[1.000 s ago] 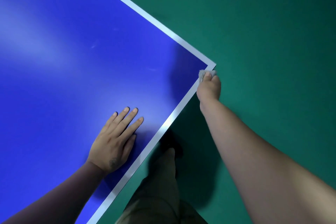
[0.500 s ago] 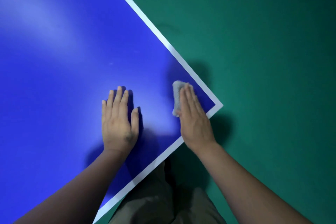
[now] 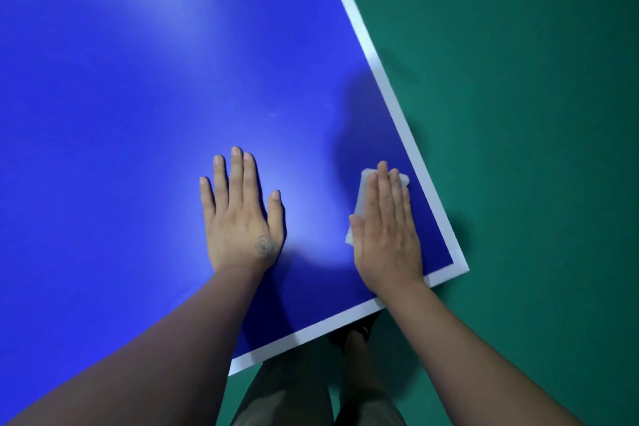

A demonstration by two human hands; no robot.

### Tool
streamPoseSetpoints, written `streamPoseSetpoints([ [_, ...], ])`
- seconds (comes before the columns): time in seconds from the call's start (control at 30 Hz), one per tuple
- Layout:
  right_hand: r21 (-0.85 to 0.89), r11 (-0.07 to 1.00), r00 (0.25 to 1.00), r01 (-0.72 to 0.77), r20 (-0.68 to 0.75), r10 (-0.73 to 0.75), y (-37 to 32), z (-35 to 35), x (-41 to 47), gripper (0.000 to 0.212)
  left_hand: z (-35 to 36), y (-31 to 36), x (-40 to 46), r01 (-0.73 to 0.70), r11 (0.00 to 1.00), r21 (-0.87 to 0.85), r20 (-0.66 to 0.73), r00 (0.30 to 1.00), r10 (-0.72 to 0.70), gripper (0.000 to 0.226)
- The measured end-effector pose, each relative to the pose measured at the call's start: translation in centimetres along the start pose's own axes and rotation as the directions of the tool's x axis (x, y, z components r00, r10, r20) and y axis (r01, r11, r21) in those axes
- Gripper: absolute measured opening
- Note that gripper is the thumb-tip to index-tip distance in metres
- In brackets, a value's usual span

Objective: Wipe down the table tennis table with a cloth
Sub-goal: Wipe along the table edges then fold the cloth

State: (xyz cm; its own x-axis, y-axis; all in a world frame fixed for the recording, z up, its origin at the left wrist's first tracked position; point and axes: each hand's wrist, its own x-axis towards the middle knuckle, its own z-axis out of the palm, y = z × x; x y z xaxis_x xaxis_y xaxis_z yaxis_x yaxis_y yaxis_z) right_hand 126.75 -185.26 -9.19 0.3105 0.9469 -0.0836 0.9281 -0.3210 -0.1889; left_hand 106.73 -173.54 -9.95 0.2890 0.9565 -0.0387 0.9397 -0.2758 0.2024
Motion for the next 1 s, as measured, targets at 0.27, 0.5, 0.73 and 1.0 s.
streamPoseSetpoints([
  [0.27, -0.008, 1.0, 0.999, -0.009, -0.033, 0.009, -1.0, -0.3, 14.7, 0.069, 0.3, 0.2, 0.2, 0.003, 1.0, 0.021, -0.01, 1.0, -0.002, 0.07],
  [0.5, -0.075, 0.953, 0.956, 0.295, 0.024, -0.294, -10.0, 0.4, 23.6, 0.07, 0.1, 0.3, 0.3, 0.007, 0.998, -0.069, -0.049, 0.999, -0.011, 0.067],
  [0.73, -0.162, 0.816, 0.831, 0.555, 0.049, -0.555, -11.0, 1.2, 15.9, 0.067, -0.3, 0.1, 0.1, 0.05, 0.946, -0.319, -0.08, 0.994, -0.079, 0.065],
  [1.0, -0.097, 0.872, 0.875, 0.48, 0.121, -0.468, -1.9, -1.0, 6.1, 0.066, -0.8, -1.1, -0.1, 0.063, 0.853, -0.517, -0.11, 0.984, -0.139, 0.058],
])
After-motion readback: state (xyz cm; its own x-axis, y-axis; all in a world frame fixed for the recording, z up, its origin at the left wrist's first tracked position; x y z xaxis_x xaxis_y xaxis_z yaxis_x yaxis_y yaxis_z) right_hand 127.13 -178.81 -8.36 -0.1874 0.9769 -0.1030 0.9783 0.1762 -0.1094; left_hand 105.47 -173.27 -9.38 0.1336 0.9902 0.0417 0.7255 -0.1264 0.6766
